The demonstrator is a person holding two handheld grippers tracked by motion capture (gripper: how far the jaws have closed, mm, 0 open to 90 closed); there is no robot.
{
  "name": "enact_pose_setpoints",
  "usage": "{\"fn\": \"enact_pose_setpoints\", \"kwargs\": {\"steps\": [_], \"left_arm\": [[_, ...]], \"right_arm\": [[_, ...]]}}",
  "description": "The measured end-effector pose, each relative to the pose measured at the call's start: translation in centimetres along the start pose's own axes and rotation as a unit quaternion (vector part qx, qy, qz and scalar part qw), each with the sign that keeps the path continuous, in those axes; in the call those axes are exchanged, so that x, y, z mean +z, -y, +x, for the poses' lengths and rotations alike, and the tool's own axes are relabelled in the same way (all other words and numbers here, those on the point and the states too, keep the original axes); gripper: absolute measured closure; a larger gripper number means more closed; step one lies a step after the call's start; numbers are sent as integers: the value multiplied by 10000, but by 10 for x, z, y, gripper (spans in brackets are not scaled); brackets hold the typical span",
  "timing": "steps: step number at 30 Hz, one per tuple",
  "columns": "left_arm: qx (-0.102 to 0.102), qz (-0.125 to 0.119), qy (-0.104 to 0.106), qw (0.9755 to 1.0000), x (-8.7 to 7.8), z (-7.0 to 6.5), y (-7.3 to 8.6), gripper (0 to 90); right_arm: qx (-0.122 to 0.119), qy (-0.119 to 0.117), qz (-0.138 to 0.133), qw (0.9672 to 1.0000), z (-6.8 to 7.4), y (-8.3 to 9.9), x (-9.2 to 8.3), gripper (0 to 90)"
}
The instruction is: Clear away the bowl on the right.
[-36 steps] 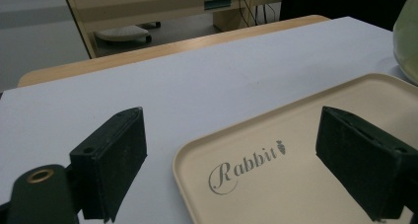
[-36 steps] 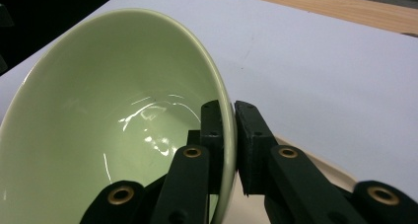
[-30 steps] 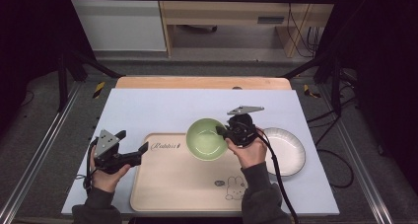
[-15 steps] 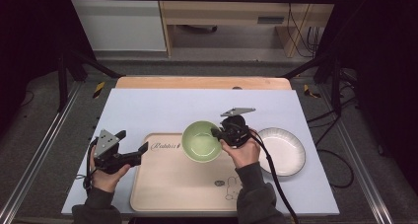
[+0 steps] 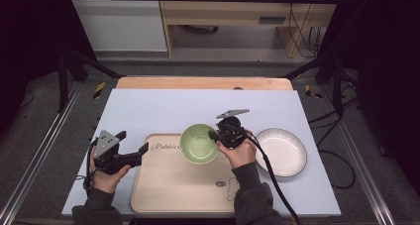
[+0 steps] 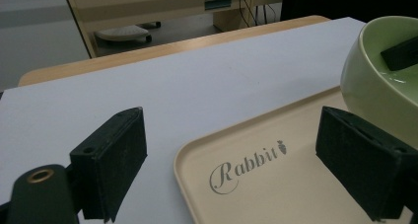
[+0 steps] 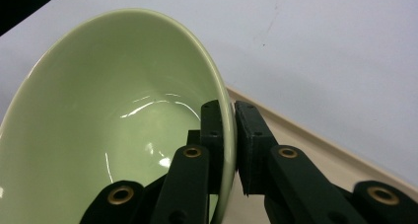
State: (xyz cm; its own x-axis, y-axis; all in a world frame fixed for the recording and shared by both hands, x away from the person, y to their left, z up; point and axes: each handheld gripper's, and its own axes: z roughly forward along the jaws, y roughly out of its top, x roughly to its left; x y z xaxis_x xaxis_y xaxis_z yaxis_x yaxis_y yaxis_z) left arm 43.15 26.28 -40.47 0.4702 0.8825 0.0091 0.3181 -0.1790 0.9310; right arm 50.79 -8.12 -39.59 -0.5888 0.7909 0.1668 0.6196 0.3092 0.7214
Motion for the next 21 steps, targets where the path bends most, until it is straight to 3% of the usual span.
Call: {"fn": "enact_pose_setpoints", "kwargs": {"steps": [21], "left_arm": [[7,2,-6,10000,0,0,0,115]], "right_arm": [[89,100,310,9994,-1,5,26,832]]}}
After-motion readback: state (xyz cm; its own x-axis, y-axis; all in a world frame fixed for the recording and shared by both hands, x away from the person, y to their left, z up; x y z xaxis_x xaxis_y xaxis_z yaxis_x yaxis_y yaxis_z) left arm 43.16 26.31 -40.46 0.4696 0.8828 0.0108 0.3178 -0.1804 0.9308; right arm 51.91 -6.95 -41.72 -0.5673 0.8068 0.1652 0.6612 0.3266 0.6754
